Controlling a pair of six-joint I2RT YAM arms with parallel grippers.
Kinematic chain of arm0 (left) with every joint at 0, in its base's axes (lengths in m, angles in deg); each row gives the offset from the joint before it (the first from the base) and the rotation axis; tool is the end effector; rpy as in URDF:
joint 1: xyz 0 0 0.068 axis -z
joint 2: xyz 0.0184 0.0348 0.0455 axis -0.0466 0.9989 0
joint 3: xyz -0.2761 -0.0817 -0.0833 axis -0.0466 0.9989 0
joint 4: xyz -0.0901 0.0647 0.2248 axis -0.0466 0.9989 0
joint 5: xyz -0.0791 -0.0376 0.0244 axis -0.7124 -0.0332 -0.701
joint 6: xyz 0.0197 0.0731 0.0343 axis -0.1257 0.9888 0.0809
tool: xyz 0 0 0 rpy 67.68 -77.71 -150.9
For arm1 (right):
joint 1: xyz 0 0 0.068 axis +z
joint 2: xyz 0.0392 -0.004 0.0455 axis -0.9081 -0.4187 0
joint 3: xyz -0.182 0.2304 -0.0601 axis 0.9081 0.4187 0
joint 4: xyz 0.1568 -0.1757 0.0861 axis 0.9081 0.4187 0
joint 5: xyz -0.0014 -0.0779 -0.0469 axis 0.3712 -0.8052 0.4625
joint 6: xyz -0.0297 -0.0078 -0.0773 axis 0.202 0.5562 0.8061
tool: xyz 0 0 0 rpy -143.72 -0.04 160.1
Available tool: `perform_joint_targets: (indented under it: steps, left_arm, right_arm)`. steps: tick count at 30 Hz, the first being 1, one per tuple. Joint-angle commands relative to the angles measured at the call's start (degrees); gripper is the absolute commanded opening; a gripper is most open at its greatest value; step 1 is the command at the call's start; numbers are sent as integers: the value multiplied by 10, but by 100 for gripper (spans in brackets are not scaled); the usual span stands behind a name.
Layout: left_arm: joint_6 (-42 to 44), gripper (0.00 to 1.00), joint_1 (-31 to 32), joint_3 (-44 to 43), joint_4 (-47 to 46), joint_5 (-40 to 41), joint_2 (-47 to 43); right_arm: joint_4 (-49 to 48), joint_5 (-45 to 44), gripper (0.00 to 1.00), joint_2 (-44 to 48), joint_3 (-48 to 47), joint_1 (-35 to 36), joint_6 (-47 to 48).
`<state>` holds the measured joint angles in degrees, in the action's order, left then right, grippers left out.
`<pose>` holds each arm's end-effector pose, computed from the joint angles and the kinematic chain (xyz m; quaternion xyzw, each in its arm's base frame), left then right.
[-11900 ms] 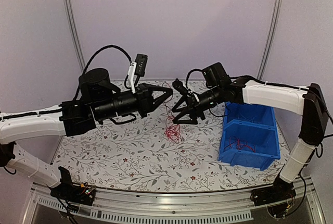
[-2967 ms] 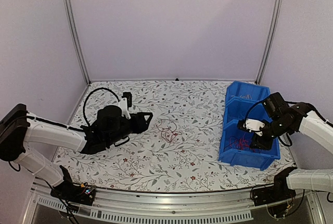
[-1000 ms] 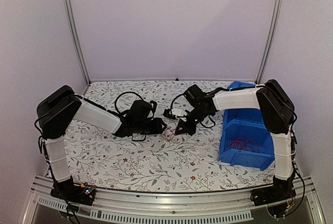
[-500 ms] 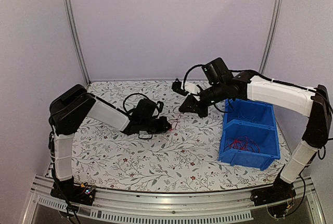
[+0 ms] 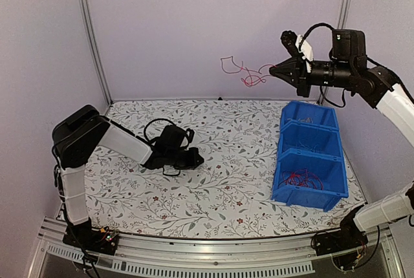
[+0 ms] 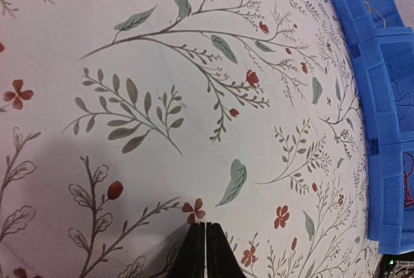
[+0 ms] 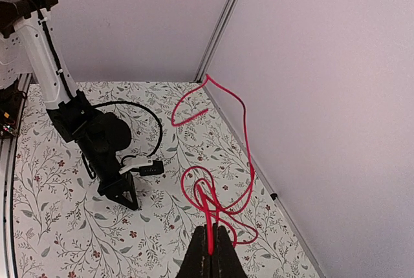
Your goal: Untangle the cables
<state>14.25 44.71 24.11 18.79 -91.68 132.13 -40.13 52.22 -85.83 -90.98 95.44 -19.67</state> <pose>0.3101 -0.2935 0.1113 0.0266 0.9060 -0.3286 0.2654 0.2321 0.1741 0.4589 -0.5239 0.5969 0.1840 0.5791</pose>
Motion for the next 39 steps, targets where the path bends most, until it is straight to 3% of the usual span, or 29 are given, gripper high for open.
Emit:
perform_joint_targets:
  steps: [1, 5, 10, 13, 18, 23, 39]
  left_arm:
    - [5, 0, -15, 22, 3, 7, -27]
    - [7, 0, -15, 36, -4, 6, -52]
    - [29, 27, -7, 64, -17, 26, -119]
    - [69, 38, 11, 91, -35, 60, -186]
    - [203, 46, 86, 118, -83, 147, -264]
    - [362, 57, 176, 103, -109, 210, -275]
    - [429, 54, 271, 86, -223, 184, -236]
  right_arm:
    - [3, 15, 0, 18, 0, -20, -17]
    - [-9, 17, 0, 29, 37, -24, -21]
    - [-19, 17, 0, 35, 95, -26, -23]
    - [-19, 30, 0, 29, 124, -27, -24]
    - [-17, 61, 0, 9, 167, -27, -33]
    - [-35, 87, 0, -3, 198, -27, -40]
    - [-73, 148, 0, -38, 236, -27, -58]
